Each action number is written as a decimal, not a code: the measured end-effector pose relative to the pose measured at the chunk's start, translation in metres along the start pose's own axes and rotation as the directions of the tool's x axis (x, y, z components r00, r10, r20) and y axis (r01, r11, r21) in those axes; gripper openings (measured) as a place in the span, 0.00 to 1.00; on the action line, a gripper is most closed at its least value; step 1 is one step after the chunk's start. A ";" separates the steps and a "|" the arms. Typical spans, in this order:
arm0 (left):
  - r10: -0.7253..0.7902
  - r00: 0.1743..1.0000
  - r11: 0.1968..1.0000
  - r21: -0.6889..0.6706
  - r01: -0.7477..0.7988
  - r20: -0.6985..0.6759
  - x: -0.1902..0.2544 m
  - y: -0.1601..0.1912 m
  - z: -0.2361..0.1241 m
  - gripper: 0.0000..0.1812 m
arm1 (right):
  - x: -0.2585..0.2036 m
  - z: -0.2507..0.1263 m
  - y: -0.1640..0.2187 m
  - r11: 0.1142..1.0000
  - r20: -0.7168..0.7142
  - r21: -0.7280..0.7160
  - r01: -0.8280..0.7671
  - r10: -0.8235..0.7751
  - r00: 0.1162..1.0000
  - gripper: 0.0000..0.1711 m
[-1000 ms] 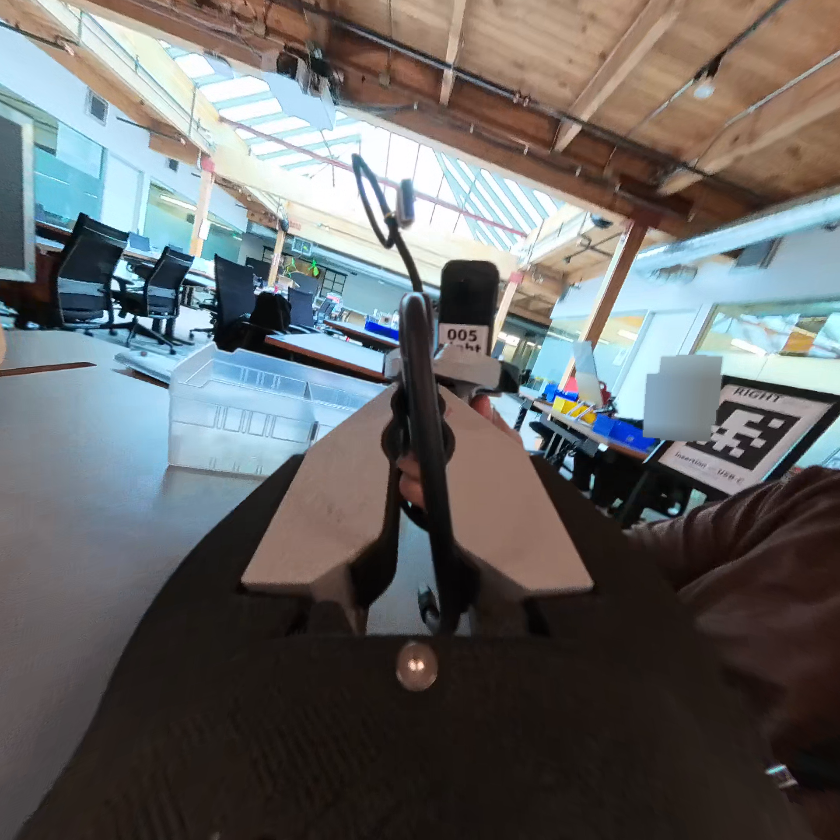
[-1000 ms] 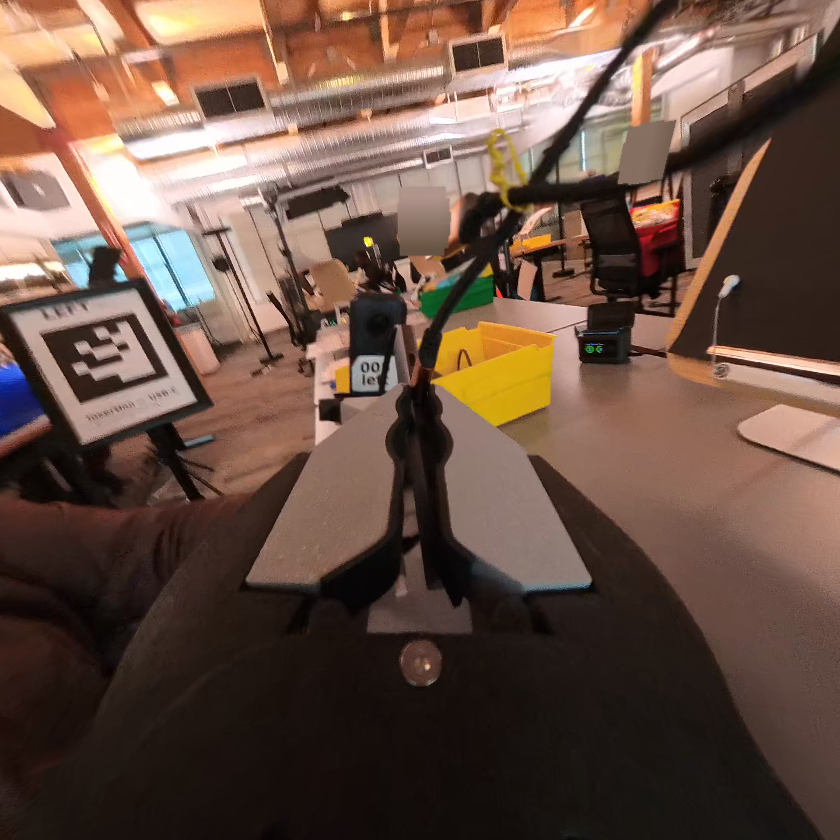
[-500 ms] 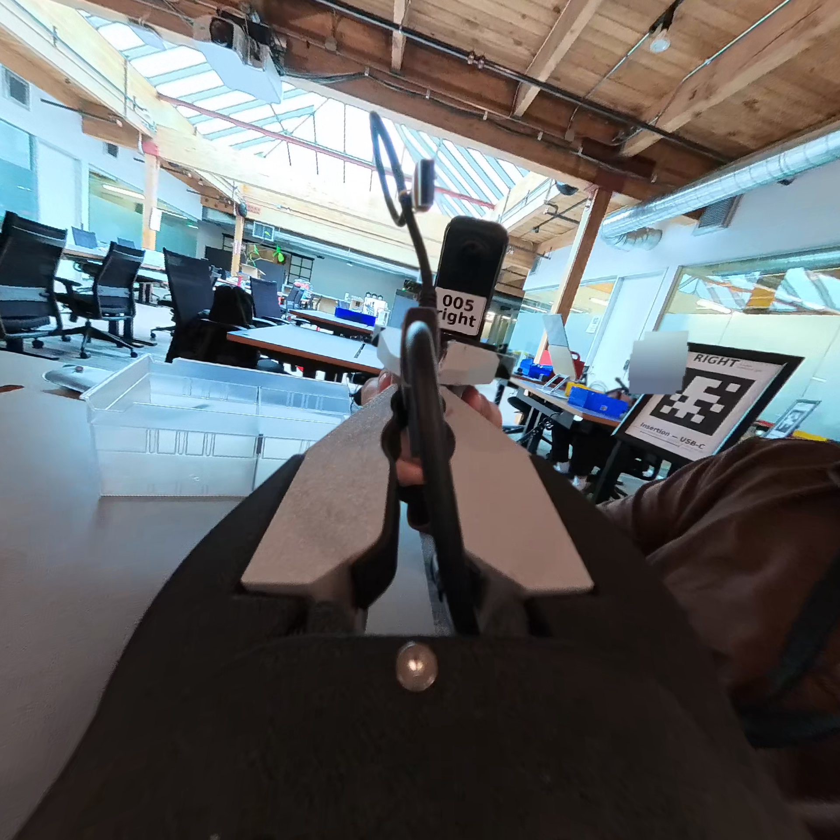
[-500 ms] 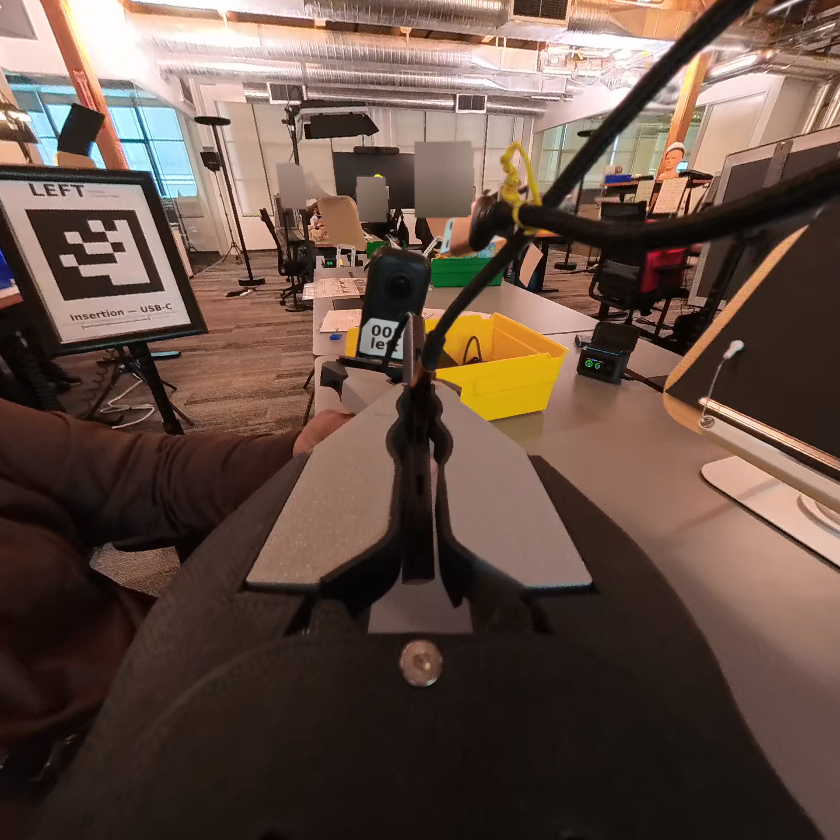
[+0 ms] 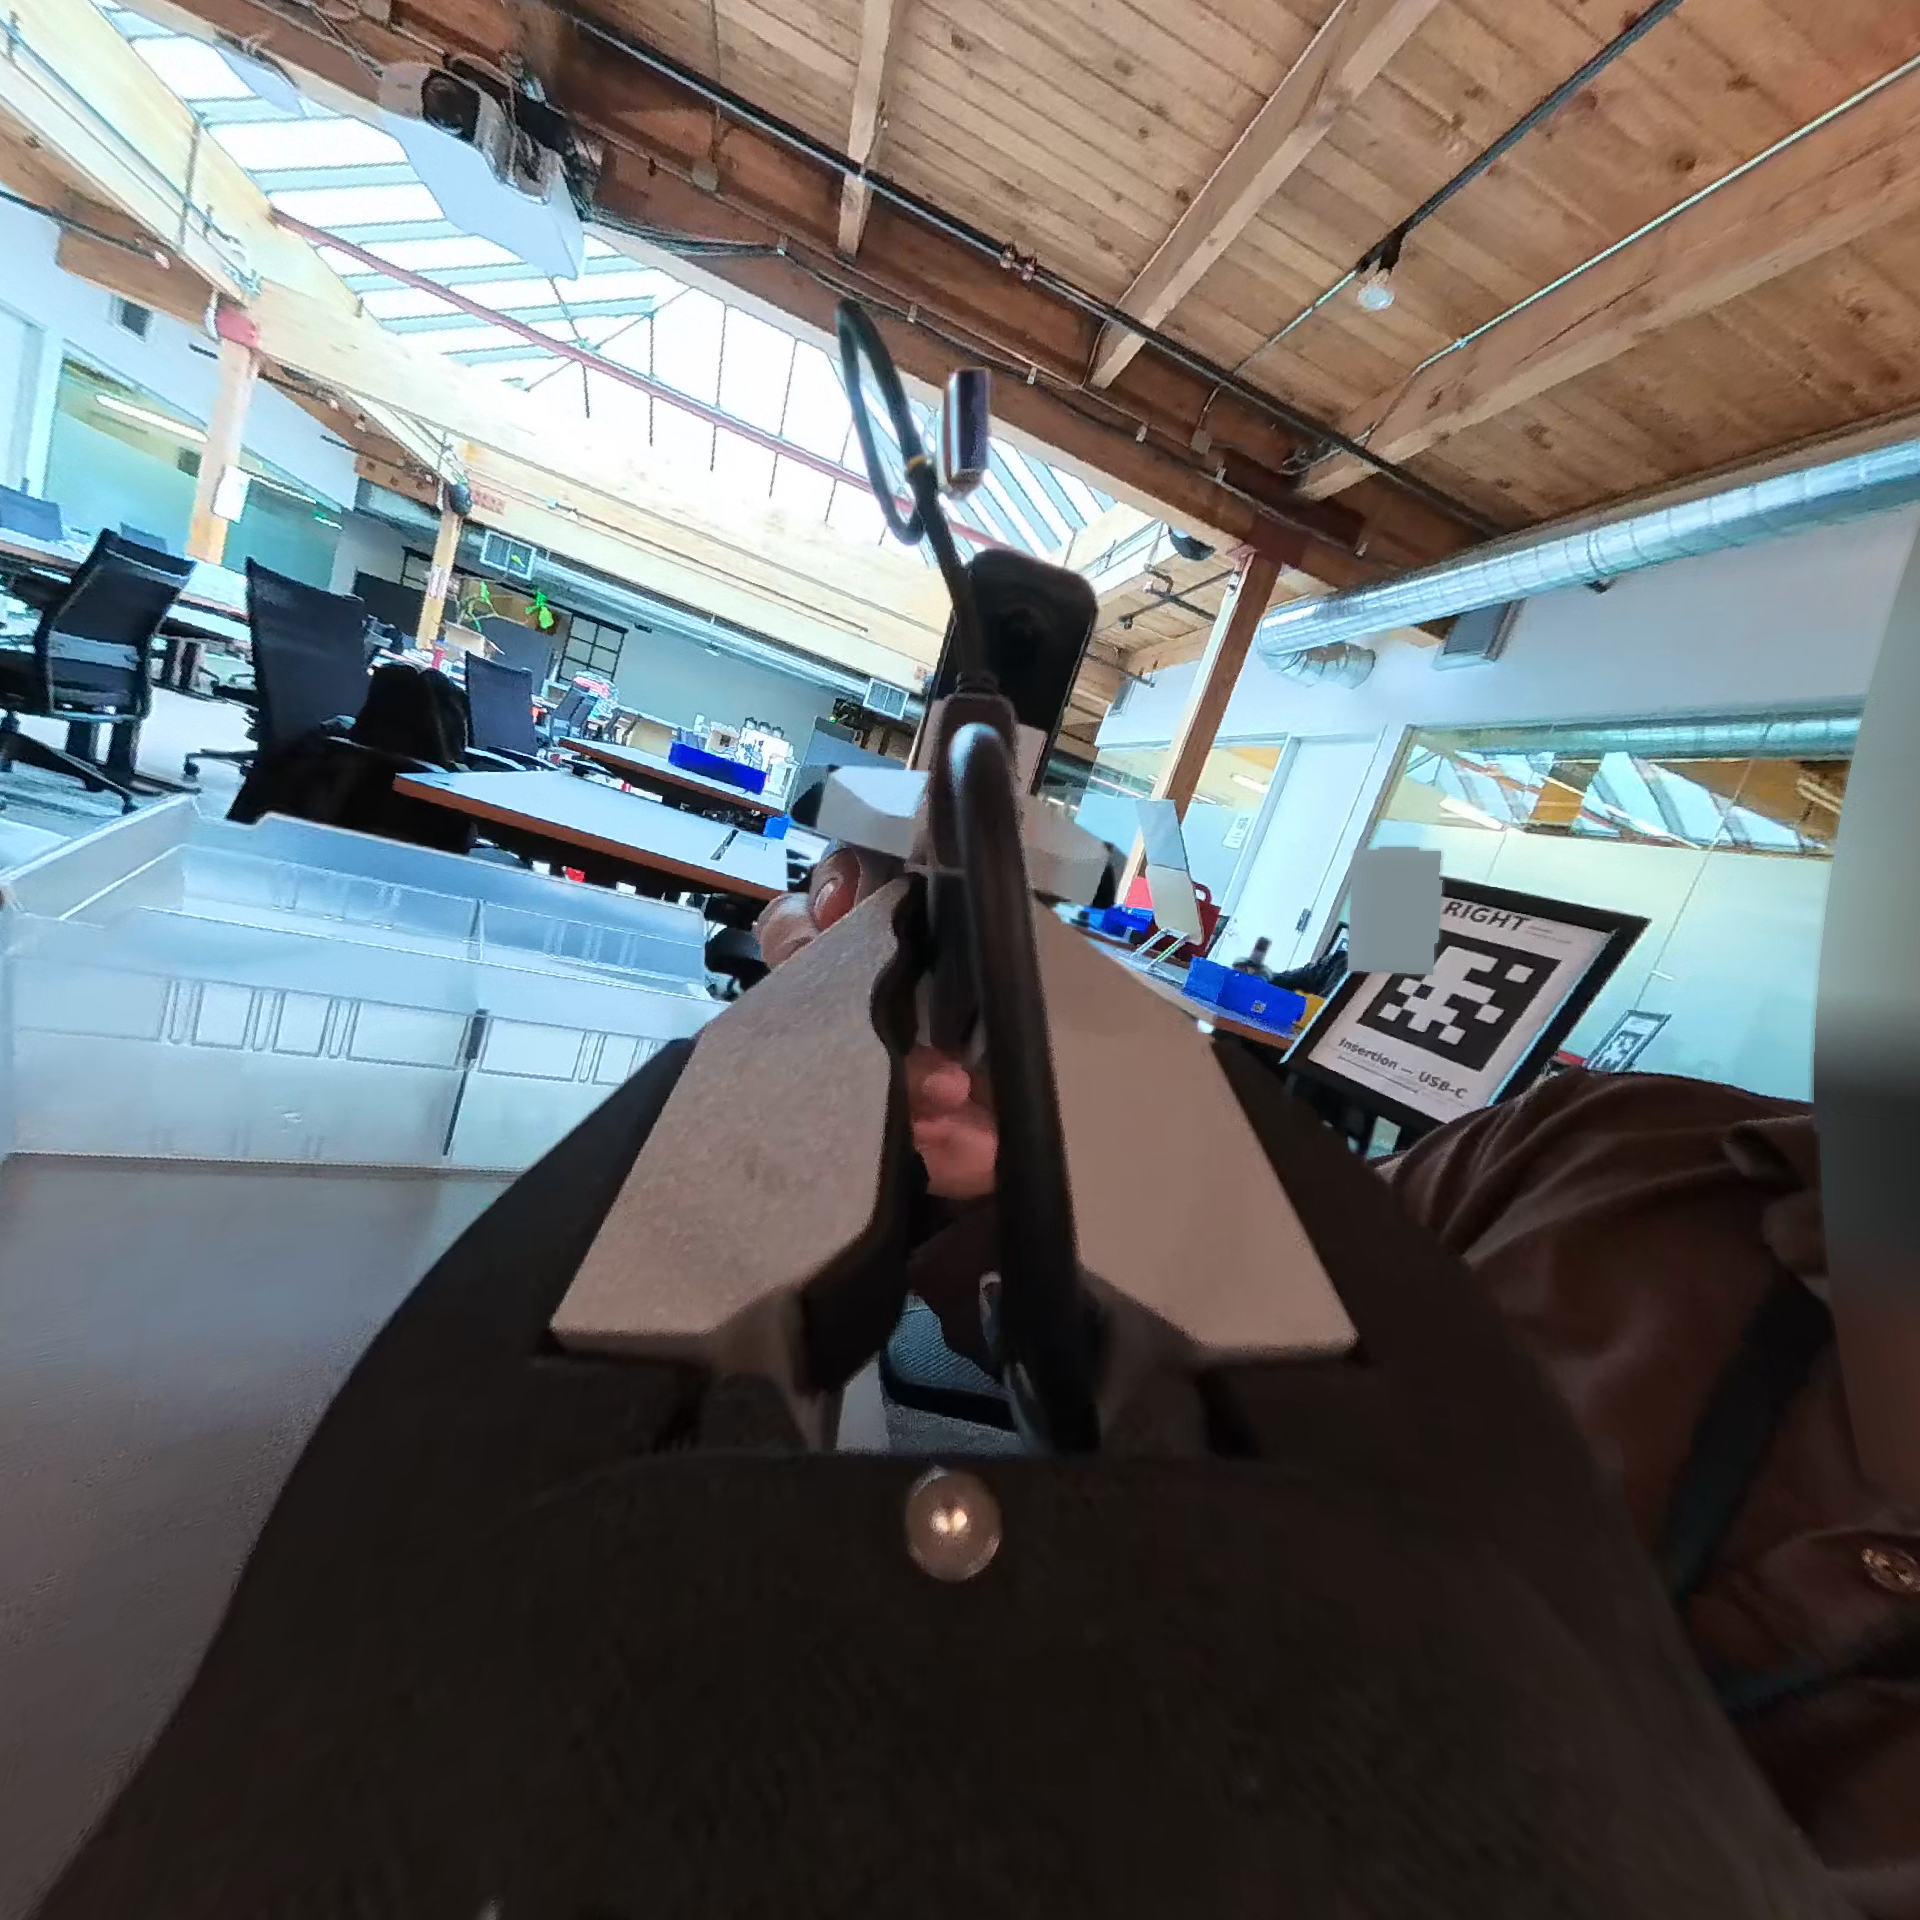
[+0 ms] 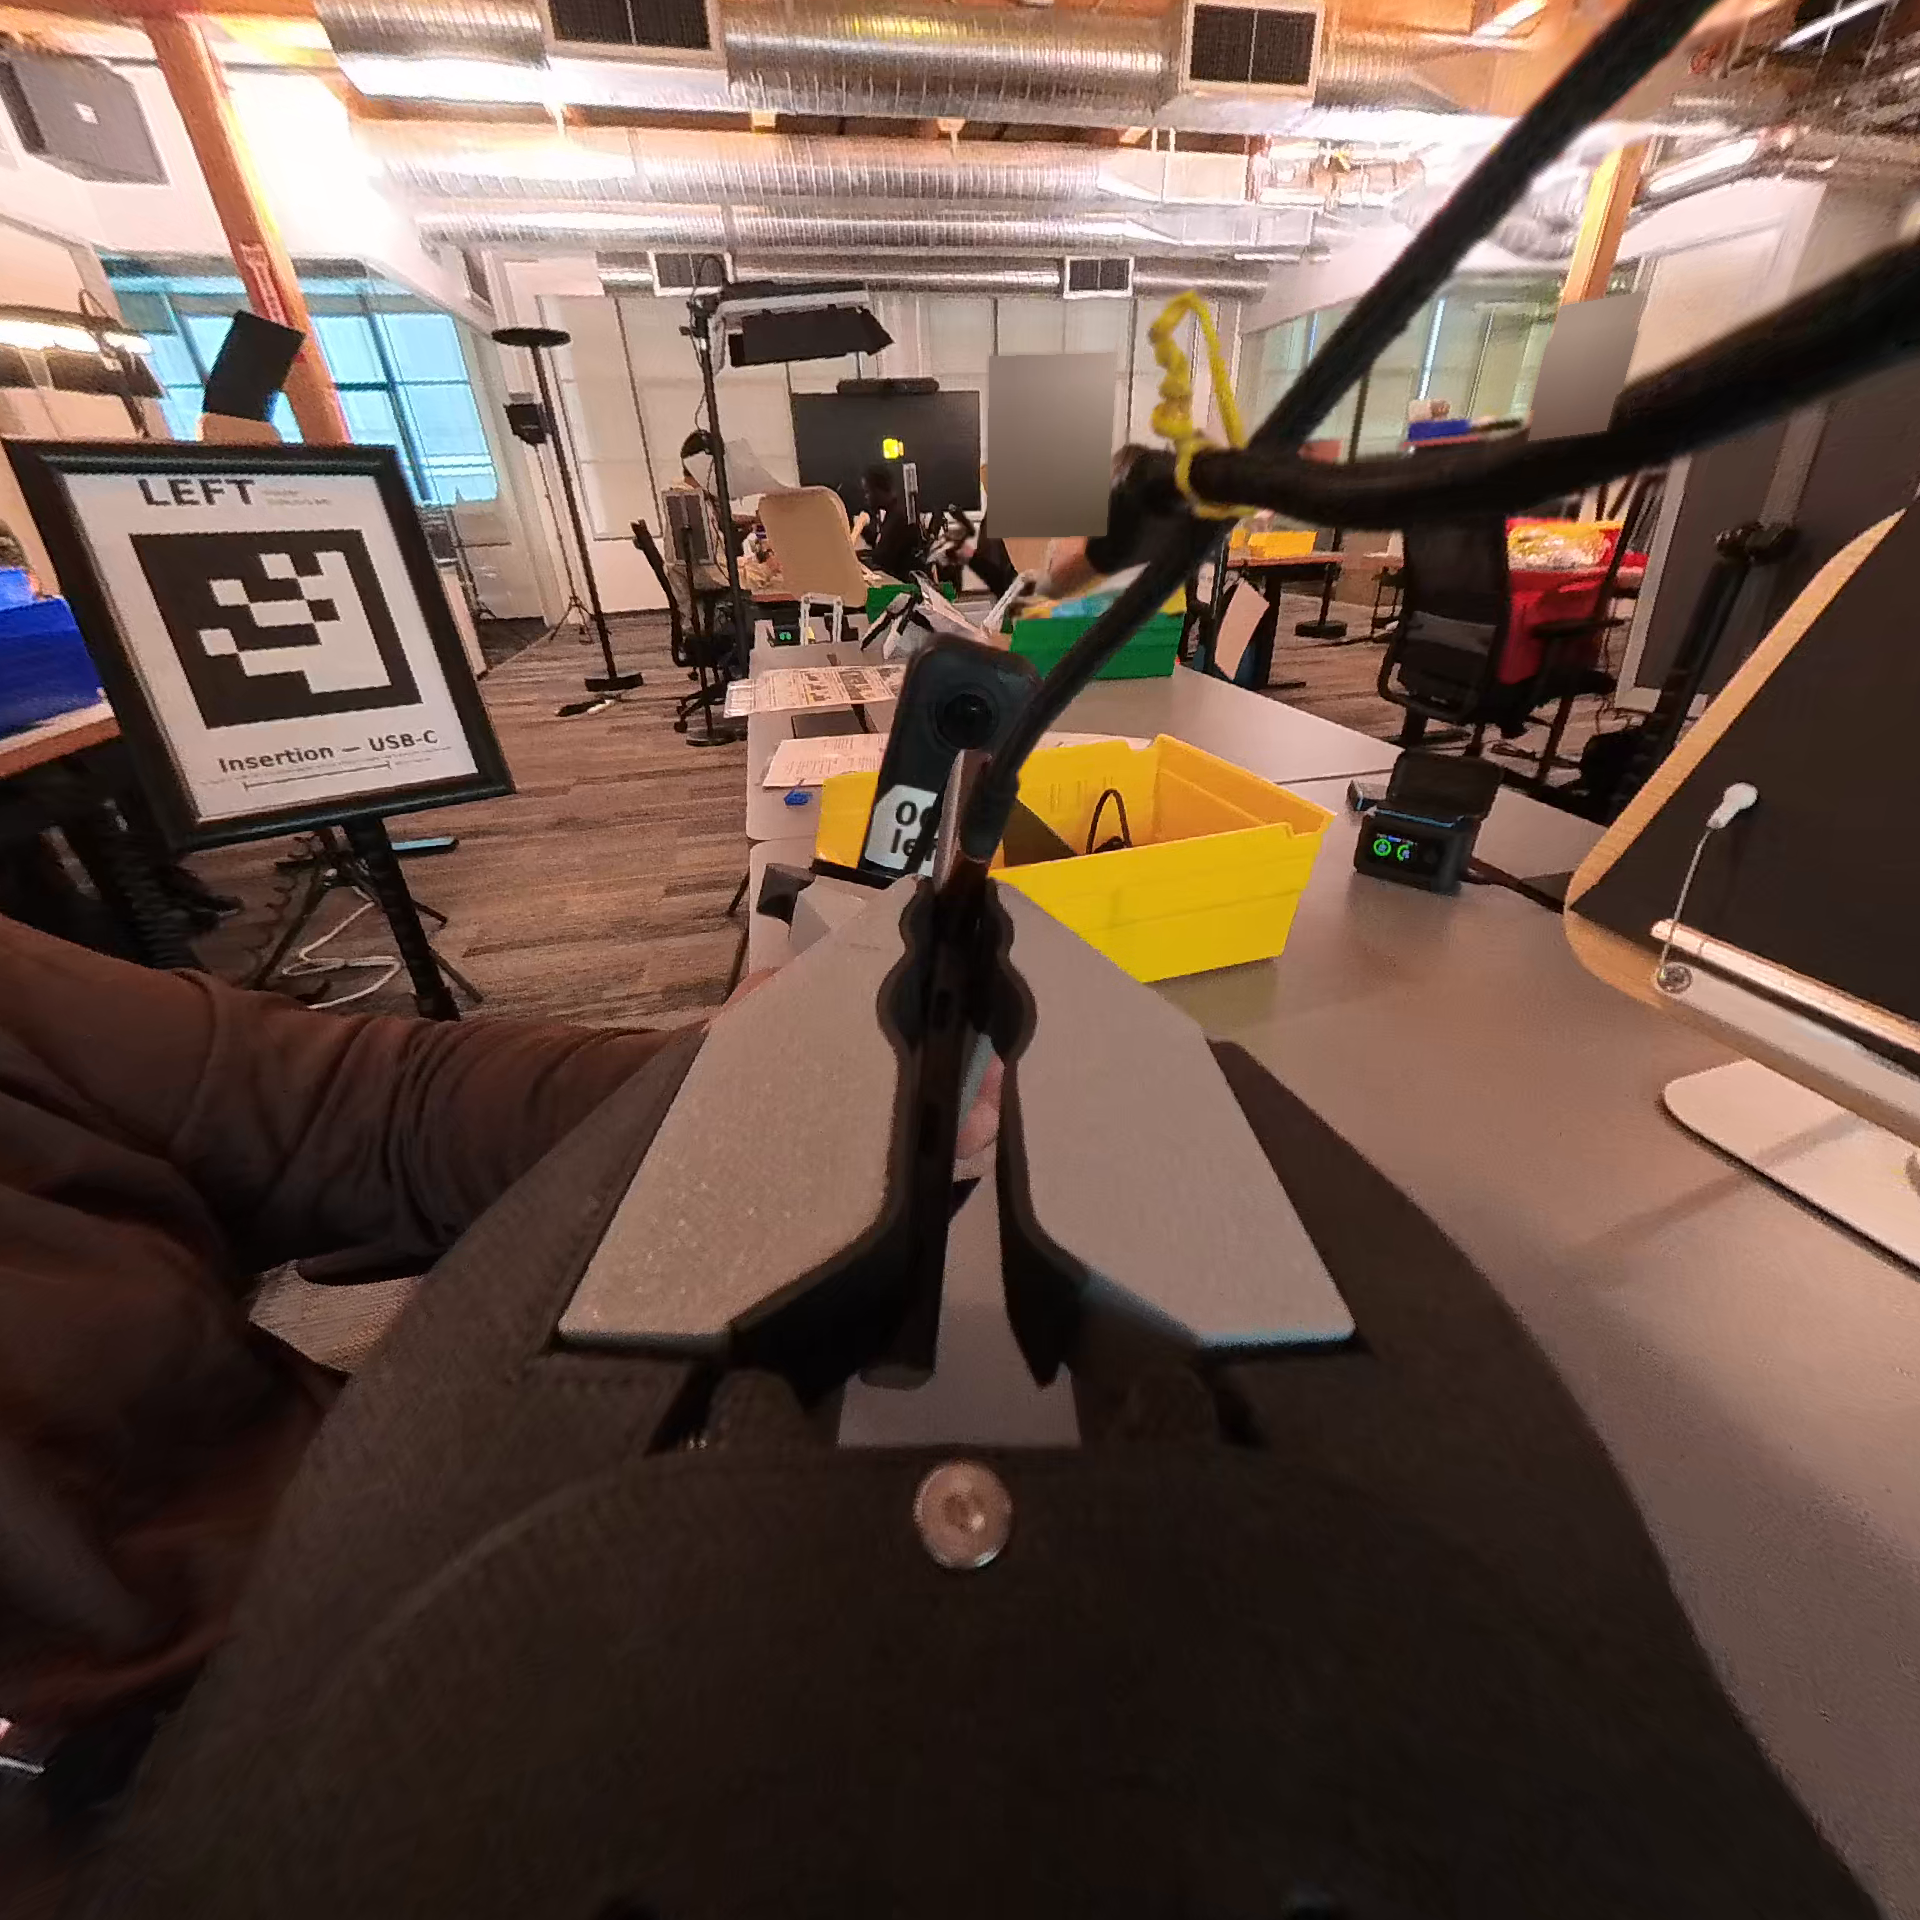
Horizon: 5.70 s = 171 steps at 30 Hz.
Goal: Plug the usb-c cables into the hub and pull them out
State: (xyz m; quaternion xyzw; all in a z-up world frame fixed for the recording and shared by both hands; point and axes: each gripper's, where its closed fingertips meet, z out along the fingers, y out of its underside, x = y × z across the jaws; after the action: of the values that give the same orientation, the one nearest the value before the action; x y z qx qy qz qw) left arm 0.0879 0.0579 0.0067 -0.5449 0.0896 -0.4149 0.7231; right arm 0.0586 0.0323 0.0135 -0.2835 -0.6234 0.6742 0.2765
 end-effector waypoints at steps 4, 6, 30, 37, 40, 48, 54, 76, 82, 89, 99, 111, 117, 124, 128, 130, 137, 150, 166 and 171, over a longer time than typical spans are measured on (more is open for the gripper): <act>0.008 1.000 1.000 0.015 -0.008 0.004 0.000 -0.002 0.000 0.04 | 0.000 -0.003 -0.004 0.999 0.027 0.037 -0.033 0.032 0.999 0.03; 0.008 1.000 1.000 0.026 -0.008 -0.009 0.002 -0.005 -0.002 0.04 | -0.003 -0.006 -0.008 0.996 0.066 0.064 -0.066 0.061 0.996 0.03; 0.036 0.999 0.997 0.064 -0.039 0.036 0.008 -0.010 -0.001 0.04 | -0.006 -0.004 -0.015 0.977 0.065 0.192 -0.090 0.079 0.995 0.01; -0.023 0.998 0.991 0.136 0.014 0.062 0.002 -0.006 -0.006 0.05 | 0.018 -0.032 -0.054 0.817 0.056 0.525 -0.238 0.246 0.968 0.00; -0.100 0.995 0.986 0.134 0.096 0.019 -0.003 0.008 -0.004 0.06 | 0.038 -0.073 -0.081 0.775 0.039 0.598 -0.204 0.226 0.973 0.01; 0.102 0.988 0.989 -0.118 -0.088 0.112 -0.005 0.021 0.008 0.05 | 0.011 -0.057 -0.063 0.954 -0.064 0.299 -0.007 0.028 0.998 0.01; 0.117 0.971 0.981 -0.174 -0.081 0.209 -0.031 0.018 -0.010 0.04 | 0.018 -0.116 -0.082 0.974 -0.191 0.204 0.097 -0.057 0.980 0.01; 0.018 0.991 0.958 -0.287 0.021 0.131 -0.053 0.048 0.023 0.04 | 0.090 -0.306 0.016 0.902 -0.816 -0.356 -0.246 -0.171 0.553 0.02; -0.020 0.995 0.961 -0.273 0.047 0.099 -0.053 0.045 0.030 0.04 | 0.091 -0.328 0.049 0.842 -0.854 -0.358 -0.405 -0.119 0.507 0.02; -0.024 0.995 0.965 -0.259 0.049 0.098 -0.050 0.039 0.028 0.04 | 0.095 -0.351 0.088 0.728 -0.897 -0.351 -0.589 -0.081 0.434 0.02; -0.041 0.994 0.963 -0.260 0.065 0.099 -0.052 0.041 0.028 0.04 | 0.103 -0.370 0.118 0.624 -0.933 -0.115 -0.773 0.199 0.300 0.02; -0.049 0.995 0.955 -0.288 0.072 0.085 -0.048 0.045 0.028 0.04 | 0.110 -0.284 0.108 0.664 -0.839 -0.339 -0.666 0.106 0.533 0.11; 0.011 0.996 0.934 -0.357 0.021 0.086 -0.045 0.055 0.030 0.04 | 0.071 -0.220 0.039 0.846 -0.643 -0.343 -0.407 0.104 0.759 0.13; 0.058 0.998 0.878 -0.477 -0.032 0.040 -0.030 0.080 0.036 0.05 | 0.001 -0.106 0.030 0.883 -0.232 -0.457 -0.104 -0.006 0.973 0.14; 0.090 0.996 0.838 -0.542 -0.064 0.021 -0.022 0.092 0.033 0.05 | -0.003 -0.076 0.048 0.858 -0.171 -0.505 -0.093 0.006 0.985 0.15; 0.138 0.989 0.822 -0.563 -0.087 0.048 -0.026 0.094 0.028 0.05 | 0.003 -0.073 0.053 0.857 -0.176 -0.506 -0.103 0.014 0.984 0.09; 0.144 0.989 0.794 -0.602 -0.092 0.039 -0.019 0.100 0.014 0.04 | 0.007 -0.057 0.055 0.863 -0.104 -0.483 -0.149 0.112 0.988 0.14; 0.296 0.912 0.793 -0.605 -0.069 0.285 -0.043 0.078 -0.029 0.08 | 0.028 -0.046 0.041 0.836 -0.124 -0.544 0.074 -0.167 0.978 0.04; 0.261 0.897 0.860 -0.509 -0.048 0.357 -0.046 0.023 -0.058 0.13 | 0.137 -0.253 -0.067 0.945 -0.860 -0.300 0.126 -0.326 0.394 0.04; 0.265 0.895 0.858 -0.511 -0.050 0.358 -0.045 0.021 -0.059 0.12 | 0.166 -0.276 -0.059 0.842 -0.830 -0.515 0.160 -0.536 0.151 0.03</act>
State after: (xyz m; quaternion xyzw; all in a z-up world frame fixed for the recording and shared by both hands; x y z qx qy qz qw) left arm 0.0352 0.0483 -0.0495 -0.7759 0.0806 -0.1908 0.5959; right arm 0.1466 0.3459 0.0487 -0.5169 -0.4658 0.1672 0.6985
